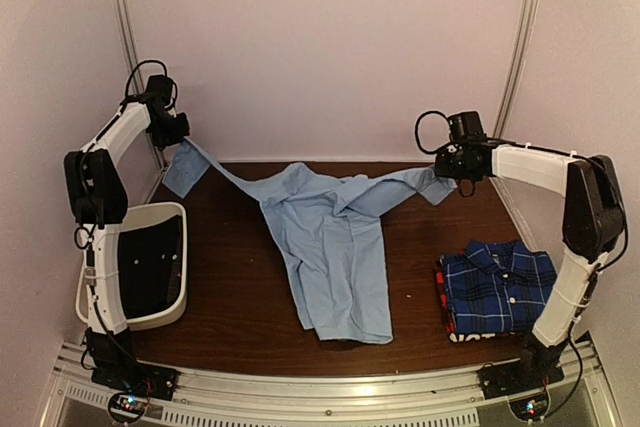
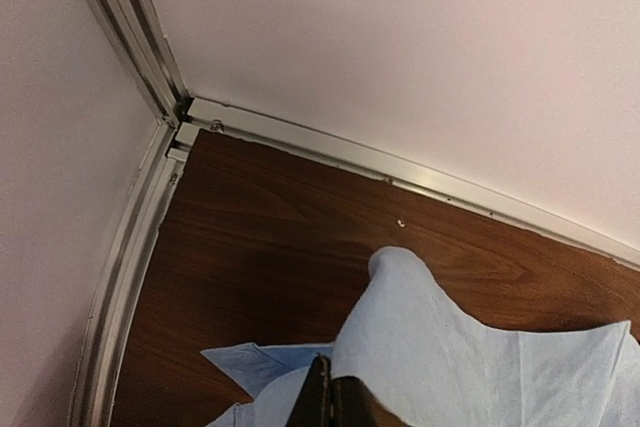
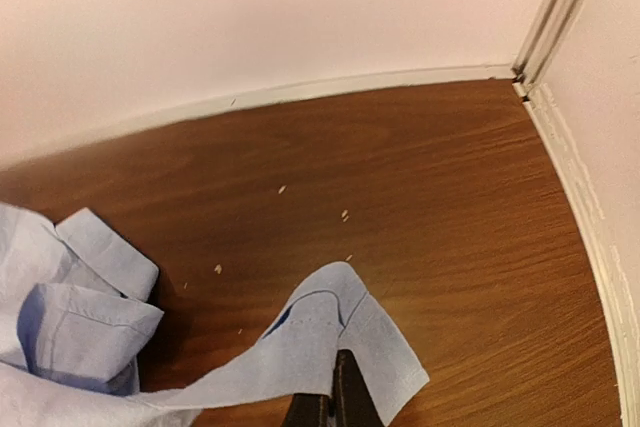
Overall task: Fold and stack the long sleeve shirts
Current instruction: Flatten out the crumpled shirt at the center of the board.
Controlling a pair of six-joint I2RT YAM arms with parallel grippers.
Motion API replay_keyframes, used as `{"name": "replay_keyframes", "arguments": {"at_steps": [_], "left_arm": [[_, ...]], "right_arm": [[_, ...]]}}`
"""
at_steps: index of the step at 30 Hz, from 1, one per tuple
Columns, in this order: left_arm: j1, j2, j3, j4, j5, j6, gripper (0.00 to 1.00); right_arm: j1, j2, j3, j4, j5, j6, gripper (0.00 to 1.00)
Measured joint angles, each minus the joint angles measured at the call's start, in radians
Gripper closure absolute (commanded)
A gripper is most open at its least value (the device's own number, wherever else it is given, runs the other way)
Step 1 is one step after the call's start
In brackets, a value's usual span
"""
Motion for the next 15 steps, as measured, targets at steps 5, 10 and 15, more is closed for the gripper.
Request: {"name": "replay_keyframes", "arguments": {"at_steps": [5, 10, 15], "left_arm": [[0.036, 0.0, -0.002, 0.0, 0.0, 0.002, 1.0], [0.063, 0.0, -0.002, 0.0, 0.0, 0.006, 1.0], [0.09, 0.0, -0.002, -0.001, -0.001, 0.008, 1.0]], "right_arm": [[-0.145, 0.027, 0.154, -0.063, 0.003, 0.034, 1.0], [-0.256, 0.078, 0.306, -0.121, 0.003, 0.053, 1.0], [-0.311, 0.129, 0.388, -0.152, 0.003, 0.064, 1.0]]}}
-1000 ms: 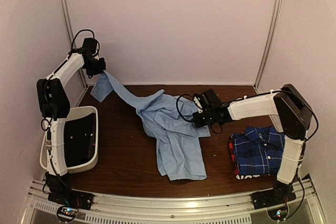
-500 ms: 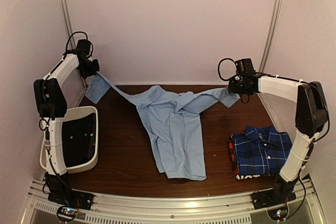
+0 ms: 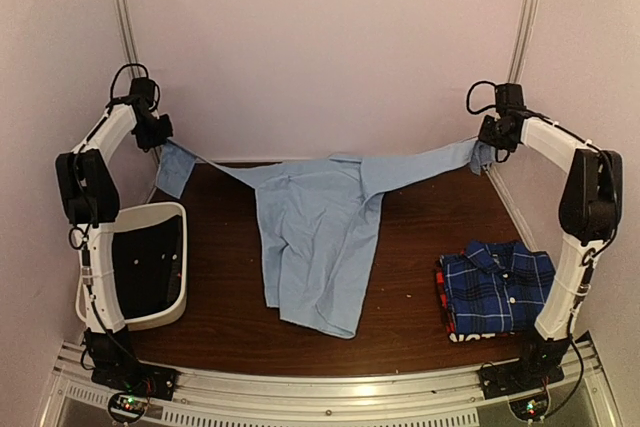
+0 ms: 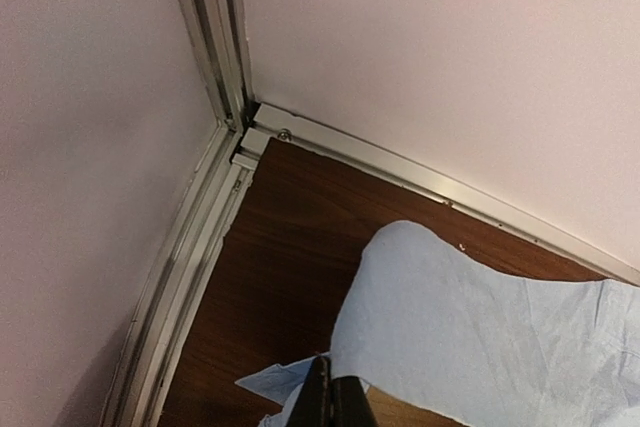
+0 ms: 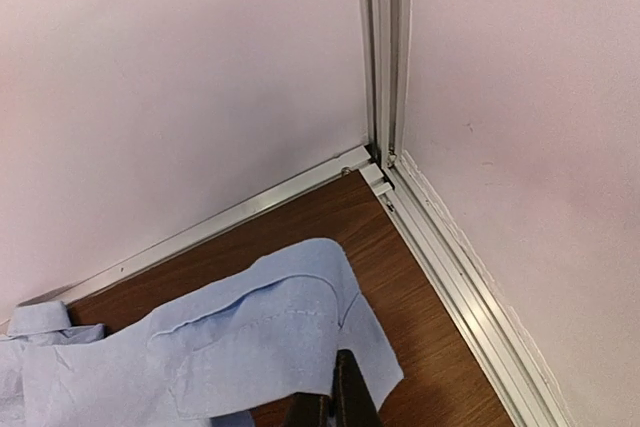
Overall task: Fold and stack the long sleeve shirts
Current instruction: Flatten out the crumpled shirt at the center of the board.
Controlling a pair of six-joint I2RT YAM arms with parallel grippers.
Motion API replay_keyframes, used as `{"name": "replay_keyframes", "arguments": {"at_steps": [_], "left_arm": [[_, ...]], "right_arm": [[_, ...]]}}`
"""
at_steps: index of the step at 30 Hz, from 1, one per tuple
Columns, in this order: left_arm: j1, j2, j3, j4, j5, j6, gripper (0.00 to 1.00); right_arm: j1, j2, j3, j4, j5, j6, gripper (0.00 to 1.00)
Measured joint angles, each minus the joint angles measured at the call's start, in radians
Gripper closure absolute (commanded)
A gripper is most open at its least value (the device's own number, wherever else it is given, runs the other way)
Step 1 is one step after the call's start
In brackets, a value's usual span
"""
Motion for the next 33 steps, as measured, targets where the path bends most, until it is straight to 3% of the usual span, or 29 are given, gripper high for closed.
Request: {"name": "replay_keyframes", "arguments": {"at_steps": [14, 28, 33], "left_arm": [[0.062, 0.005, 0.0, -0.033, -0.043, 0.017, 1.0], [0.063, 0.008, 0.013, -0.08, -0.097, 0.024, 1.0], [0.063, 0.008, 0.023, -0.084, -0.095, 0.024, 1.0]], "right_arm": [[-0.108, 0.137, 0.146, -0.108, 0.001, -0.007, 1.0], [-0.174, 0.141, 0.19, -0.162, 0.016, -0.024, 0.99], [-0.179, 0.14, 0.213, -0.175, 0.015, -0.026, 0.93]]}}
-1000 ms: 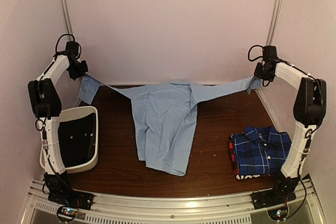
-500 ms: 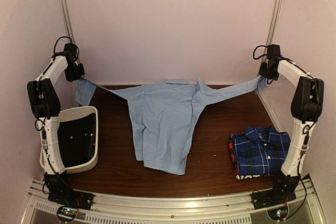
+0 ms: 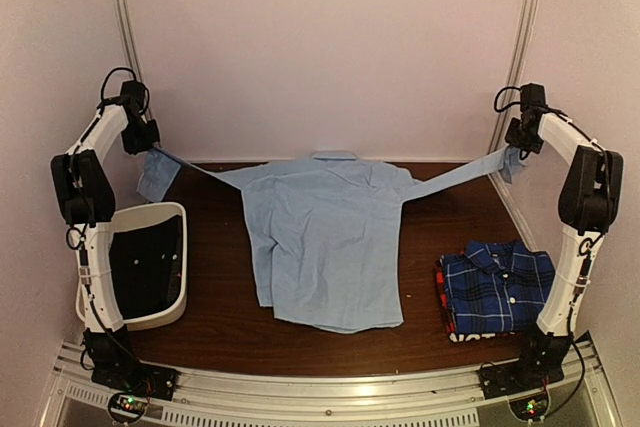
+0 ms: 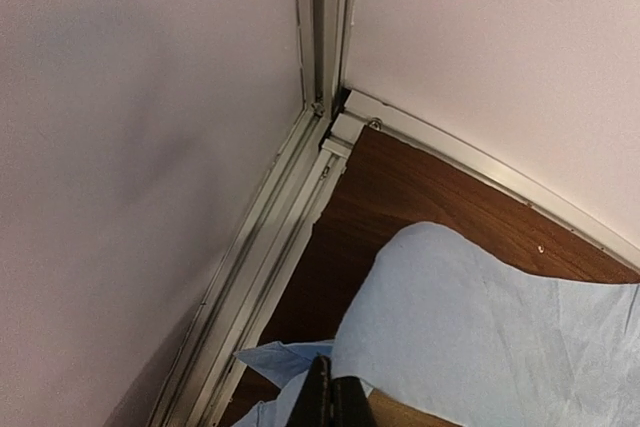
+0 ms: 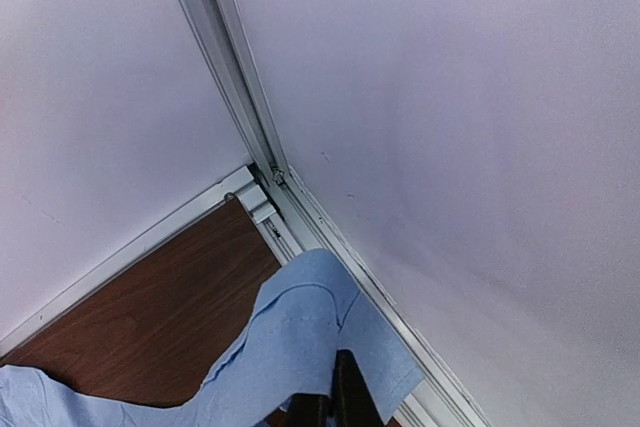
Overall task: Fold and stack the long sleeve shirts
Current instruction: Flatten out the crumpled shirt at the center of the board.
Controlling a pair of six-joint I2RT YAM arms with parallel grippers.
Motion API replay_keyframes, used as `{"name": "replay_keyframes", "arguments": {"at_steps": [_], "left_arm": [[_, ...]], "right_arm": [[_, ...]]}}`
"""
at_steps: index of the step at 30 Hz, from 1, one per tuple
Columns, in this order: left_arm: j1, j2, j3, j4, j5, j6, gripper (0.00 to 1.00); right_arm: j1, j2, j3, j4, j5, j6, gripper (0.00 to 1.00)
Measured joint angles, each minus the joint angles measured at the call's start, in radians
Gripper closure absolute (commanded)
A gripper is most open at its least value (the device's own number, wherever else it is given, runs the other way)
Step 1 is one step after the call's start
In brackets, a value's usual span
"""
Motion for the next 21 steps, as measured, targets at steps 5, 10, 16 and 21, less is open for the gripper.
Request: {"name": "replay_keyframes", "arguments": {"at_steps": [5, 10, 16, 21], "left_arm": [[-0.002, 0.0, 0.0, -0.001, 0.04, 0.01, 0.91], [-0.042, 0.001, 0.0, 0.0, 0.063, 0.044, 0.91], [-0.166, 0.0, -0.042, 0.02, 0.075, 0.066, 0.78], [-0.304, -0.044, -0.216, 0.053, 0.082, 0.063, 0.67]], "right_arm": [[0.006, 0.0, 0.002, -0.003, -0.039, -0.007, 0.76], [0.047, -0.004, -0.035, 0.007, -0.064, -0.027, 0.58], [0.177, -0.043, -0.156, 0.025, -0.076, -0.041, 0.49], [0.34, -0.145, -0.329, 0.077, -0.107, -0.047, 0.46]]}}
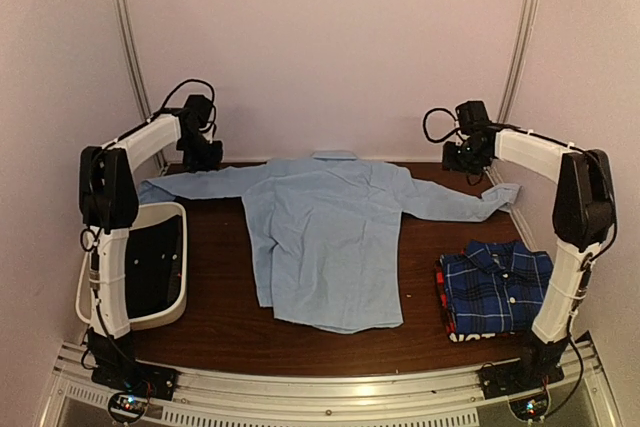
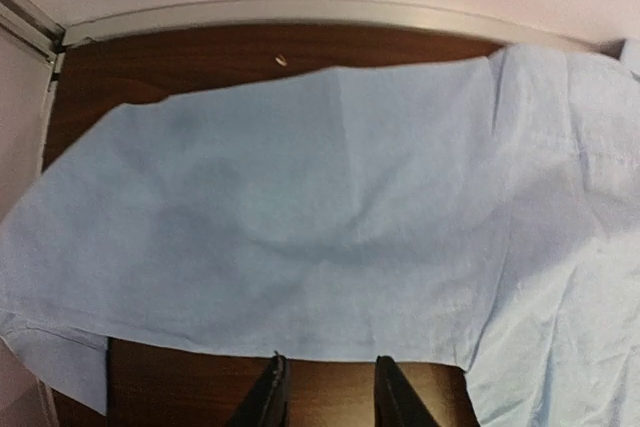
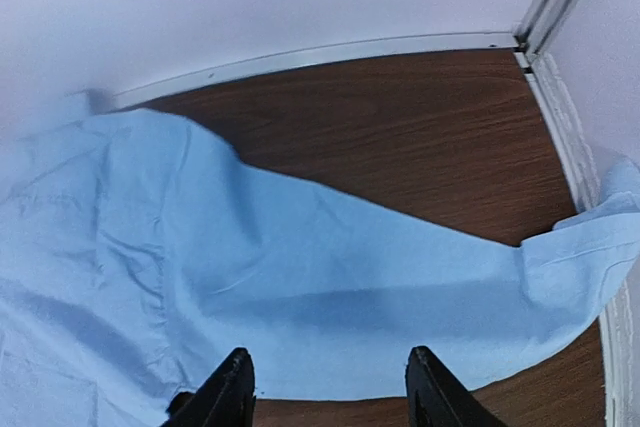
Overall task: Fold and stack the long sleeve shirts
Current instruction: Flatten out the crumpled shirt at the center of the board.
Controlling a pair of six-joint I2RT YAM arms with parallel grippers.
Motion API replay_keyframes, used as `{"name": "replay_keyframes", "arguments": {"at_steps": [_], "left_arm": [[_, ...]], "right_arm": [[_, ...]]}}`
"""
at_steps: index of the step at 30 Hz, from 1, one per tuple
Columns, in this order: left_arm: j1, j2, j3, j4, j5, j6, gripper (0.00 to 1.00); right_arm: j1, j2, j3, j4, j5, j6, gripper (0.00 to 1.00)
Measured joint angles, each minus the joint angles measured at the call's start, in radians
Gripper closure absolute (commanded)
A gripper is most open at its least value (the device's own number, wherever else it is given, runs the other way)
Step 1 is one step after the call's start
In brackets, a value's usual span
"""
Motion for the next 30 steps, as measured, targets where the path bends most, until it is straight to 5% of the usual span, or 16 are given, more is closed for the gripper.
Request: {"name": "replay_keyframes", "arguments": {"at_steps": [14, 24, 30], "left_arm": [[-0.294, -0.592, -0.885, 0.238, 0.037, -0.164, 0.65], [-0.525, -0.75, -1.231, 0.367, 0.109, -0.345, 0.61], [-0.597, -0.778, -1.307, 0.448, 0.151, -0.432, 0.62]], "right_arm": [[0.442, -0.332, -0.54, 0.161, -0.102, 0.068, 0.52], [0.653, -0.431, -0.764, 0.256, -0.151, 0.171, 0.55], [0.745, -0.427, -0.805, 0.28, -0.16, 0.22, 0.6]]}}
